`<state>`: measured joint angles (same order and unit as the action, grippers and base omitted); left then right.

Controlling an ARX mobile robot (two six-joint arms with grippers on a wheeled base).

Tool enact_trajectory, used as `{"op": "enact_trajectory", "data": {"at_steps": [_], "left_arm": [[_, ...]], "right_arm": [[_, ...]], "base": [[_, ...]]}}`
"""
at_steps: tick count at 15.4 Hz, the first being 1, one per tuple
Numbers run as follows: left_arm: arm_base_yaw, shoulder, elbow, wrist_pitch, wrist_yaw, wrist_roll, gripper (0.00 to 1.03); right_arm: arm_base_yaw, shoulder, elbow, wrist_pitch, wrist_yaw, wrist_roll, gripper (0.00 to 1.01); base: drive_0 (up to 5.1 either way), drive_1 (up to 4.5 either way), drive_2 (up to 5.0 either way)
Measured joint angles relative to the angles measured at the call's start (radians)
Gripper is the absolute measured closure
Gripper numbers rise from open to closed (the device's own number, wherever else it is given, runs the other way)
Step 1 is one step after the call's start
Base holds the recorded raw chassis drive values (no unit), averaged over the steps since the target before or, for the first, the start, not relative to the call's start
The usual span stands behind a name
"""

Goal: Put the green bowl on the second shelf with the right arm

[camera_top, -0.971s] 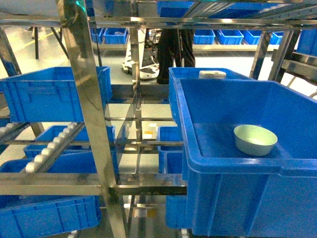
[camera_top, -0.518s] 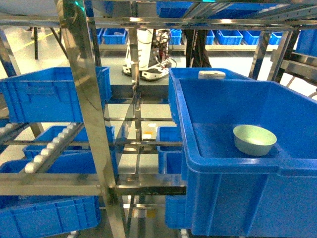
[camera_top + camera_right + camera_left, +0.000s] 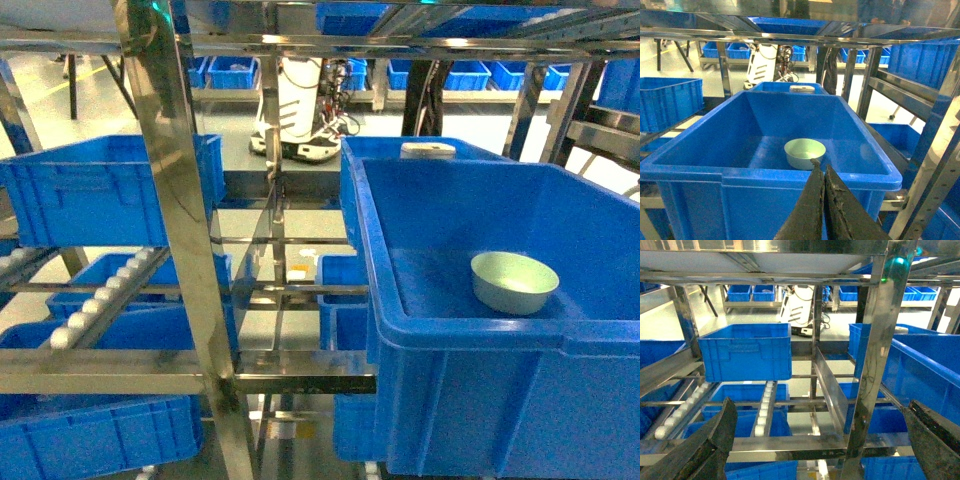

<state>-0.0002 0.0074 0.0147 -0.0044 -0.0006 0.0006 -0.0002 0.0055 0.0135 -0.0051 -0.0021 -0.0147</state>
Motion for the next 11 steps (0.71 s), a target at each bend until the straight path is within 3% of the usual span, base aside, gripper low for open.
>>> {"op": "enact_trajectory", "data": {"at_steps": [2, 7, 11], "left_arm": [[0.0, 0.0, 0.0, 0.0, 0.0, 0.0, 0.05], [0.0, 0.0, 0.0, 0.0, 0.0, 0.0, 0.05], [0.0, 0.0, 0.0, 0.0, 0.0, 0.0, 0.05]], "right_arm": [[0.0, 0.0, 0.0, 0.0, 0.0, 0.0, 0.99], [0.0, 0.0, 0.0, 0.0, 0.0, 0.0, 0.36], [0.0, 0.0, 0.0, 0.0, 0.0, 0.0, 0.01]], "base": [[0.0, 0.0, 0.0], [0.0, 0.0, 0.0], [0.0, 0.0, 0.0]]}}
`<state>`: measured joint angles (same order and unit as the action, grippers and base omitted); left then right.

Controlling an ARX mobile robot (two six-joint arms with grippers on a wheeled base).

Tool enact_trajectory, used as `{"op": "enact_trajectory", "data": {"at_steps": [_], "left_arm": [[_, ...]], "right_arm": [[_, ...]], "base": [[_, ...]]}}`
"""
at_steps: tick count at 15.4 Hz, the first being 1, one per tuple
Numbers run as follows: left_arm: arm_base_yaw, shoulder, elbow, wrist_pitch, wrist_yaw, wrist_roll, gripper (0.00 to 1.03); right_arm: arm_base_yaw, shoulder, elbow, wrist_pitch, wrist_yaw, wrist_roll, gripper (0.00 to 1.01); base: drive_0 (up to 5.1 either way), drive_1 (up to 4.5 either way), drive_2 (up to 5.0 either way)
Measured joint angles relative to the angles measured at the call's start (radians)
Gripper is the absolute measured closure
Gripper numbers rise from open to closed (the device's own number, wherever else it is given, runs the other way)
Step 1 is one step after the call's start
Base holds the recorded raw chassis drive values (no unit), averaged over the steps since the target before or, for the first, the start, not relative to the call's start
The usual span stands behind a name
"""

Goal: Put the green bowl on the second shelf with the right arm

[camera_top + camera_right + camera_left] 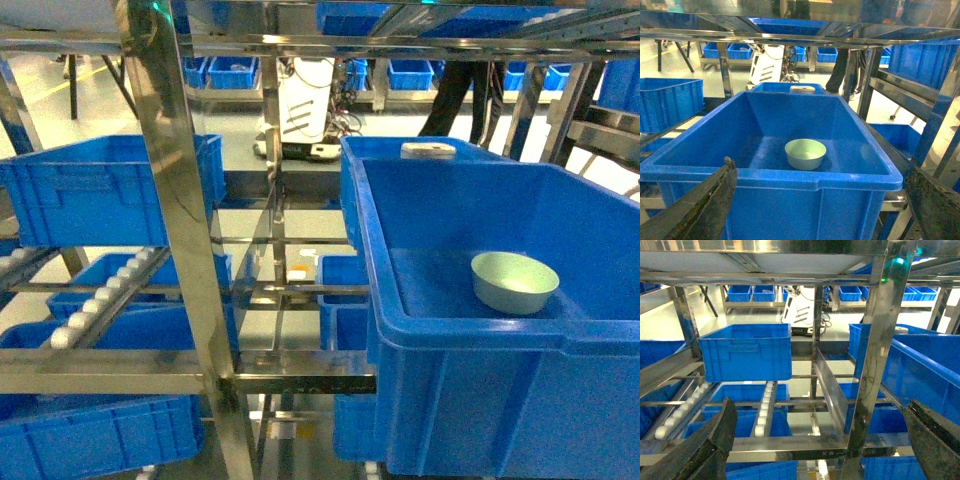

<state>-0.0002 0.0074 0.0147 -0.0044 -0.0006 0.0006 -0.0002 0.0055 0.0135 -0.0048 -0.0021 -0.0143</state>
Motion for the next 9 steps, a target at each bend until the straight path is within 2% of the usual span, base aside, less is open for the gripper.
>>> {"op": "enact_trajectory", "data": {"at_steps": [2, 9], "left_arm": [[0.0, 0.0, 0.0, 0.0, 0.0, 0.0, 0.05], [0.0, 0.0, 0.0, 0.0, 0.0, 0.0, 0.05]], "right_arm": [[0.0, 0.0, 0.0, 0.0, 0.0, 0.0, 0.04], [0.0, 0.0, 0.0, 0.0, 0.0, 0.0, 0.03]], "base": [[0.0, 0.0, 0.0], [0.0, 0.0, 0.0]]}}
